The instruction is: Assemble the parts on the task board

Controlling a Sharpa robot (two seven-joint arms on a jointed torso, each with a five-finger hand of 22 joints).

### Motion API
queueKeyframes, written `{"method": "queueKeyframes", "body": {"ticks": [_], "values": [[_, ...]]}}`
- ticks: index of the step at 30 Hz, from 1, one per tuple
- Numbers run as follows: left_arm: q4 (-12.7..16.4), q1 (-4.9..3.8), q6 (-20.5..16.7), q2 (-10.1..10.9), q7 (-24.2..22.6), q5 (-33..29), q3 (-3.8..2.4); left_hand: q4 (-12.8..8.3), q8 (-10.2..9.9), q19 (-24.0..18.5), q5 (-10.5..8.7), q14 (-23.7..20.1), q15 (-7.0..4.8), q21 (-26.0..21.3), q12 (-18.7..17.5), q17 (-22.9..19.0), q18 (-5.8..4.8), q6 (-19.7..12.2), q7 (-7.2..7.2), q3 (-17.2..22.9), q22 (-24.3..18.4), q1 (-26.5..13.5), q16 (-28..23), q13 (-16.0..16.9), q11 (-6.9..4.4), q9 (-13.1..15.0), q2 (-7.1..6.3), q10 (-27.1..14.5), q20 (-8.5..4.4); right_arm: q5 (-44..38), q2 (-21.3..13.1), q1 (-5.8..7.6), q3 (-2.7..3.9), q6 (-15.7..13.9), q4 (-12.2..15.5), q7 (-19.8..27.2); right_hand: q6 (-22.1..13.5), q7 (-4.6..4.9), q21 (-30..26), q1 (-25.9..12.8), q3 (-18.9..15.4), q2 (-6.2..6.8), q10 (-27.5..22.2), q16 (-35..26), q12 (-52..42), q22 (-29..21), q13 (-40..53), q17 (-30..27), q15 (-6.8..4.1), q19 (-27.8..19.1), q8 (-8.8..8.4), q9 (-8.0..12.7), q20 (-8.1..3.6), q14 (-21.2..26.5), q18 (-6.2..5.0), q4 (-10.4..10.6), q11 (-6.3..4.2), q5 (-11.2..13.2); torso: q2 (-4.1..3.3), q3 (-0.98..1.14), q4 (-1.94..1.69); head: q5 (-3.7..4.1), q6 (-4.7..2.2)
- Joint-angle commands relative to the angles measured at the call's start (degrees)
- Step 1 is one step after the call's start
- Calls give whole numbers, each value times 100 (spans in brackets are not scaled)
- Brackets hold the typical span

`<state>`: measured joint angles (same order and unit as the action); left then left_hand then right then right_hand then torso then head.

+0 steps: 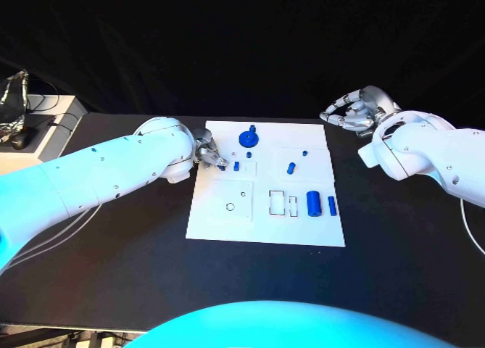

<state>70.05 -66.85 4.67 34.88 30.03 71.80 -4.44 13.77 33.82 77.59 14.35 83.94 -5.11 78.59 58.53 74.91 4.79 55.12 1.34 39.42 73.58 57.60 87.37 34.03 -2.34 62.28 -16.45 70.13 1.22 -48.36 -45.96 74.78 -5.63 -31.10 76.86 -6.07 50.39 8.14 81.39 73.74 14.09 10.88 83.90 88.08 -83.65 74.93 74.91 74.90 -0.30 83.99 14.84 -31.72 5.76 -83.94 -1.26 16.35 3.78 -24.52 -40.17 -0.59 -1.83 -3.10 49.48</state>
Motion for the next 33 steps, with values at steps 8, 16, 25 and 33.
{"method": "queueKeyframes", "body": {"ticks": [8, 16, 25, 33], "values": [[19, 48, 20, 4, 111, 75, 26, 90, -40, 52, 26, 422, -20, -8, 33, 794, -47, -2, 22, -234, 12, 24, -29, 2, 9, -13, -9, -26, 14, -70, 2, -5, 2, 37, 1, 22, -34, 11, -26, 3, 19, 45, 6, -15, 27, 1024, 893, 1002, -39, 255, 18, -4, -56, -482, -75, 3, -26, -23, 2, -1, -5, 8, -7], [29, 48, 10, -9, 95, -2, 25, 139, -43, 55, 30, 422, -19, -7, 37, 793, -47, 3, 22, -333, 15, 49, -30, 5, 8, -16, 4, -24, 15, -70, 1, -6, 2, 35, 2, 22, -34, 11, -26, 3, 19, 45, 6, -15, 27, 1024, 893, 1002, -39, 255, 18, -4, -56, -482, -75, 3, -26, -23, -3, 0, -1, 9, -11], [35, 48, 4, -22, 83, -50, 25, 283, -61, 52, 32, 418, -14, -15, 33, 780, -46, 10, 31, -719, 12, 119, -37, -13, 15, -32, 40, -34, 18, -72, 0, -6, 2, 36, 1, 21, -34, 11, -26, 3, 19, 45, 6, -15, 27, 1024, 893, 1002, -39, 255, 18, -4, -56, -482, -75, 3, -26, -23, 3, 4, -5, -1, -10], [24, 48, -9, -24, 83, -51, 25, 292, -68, 53, 40, 419, -11, -16, 33, 783, -46, 15, 32, -824, 12, 109, -36, -15, 17, -39, 73, -35, 20, -72, 0, -7, 2, 36, 3, 22, -34, 11, -26, 3, 19, 45, 6, -15, 27, 1024, 893, 1002, -39, 255, 18, -4, -56, -482, -75, 3, -26, -23, -2, 4, 0, -10, -15]]}}
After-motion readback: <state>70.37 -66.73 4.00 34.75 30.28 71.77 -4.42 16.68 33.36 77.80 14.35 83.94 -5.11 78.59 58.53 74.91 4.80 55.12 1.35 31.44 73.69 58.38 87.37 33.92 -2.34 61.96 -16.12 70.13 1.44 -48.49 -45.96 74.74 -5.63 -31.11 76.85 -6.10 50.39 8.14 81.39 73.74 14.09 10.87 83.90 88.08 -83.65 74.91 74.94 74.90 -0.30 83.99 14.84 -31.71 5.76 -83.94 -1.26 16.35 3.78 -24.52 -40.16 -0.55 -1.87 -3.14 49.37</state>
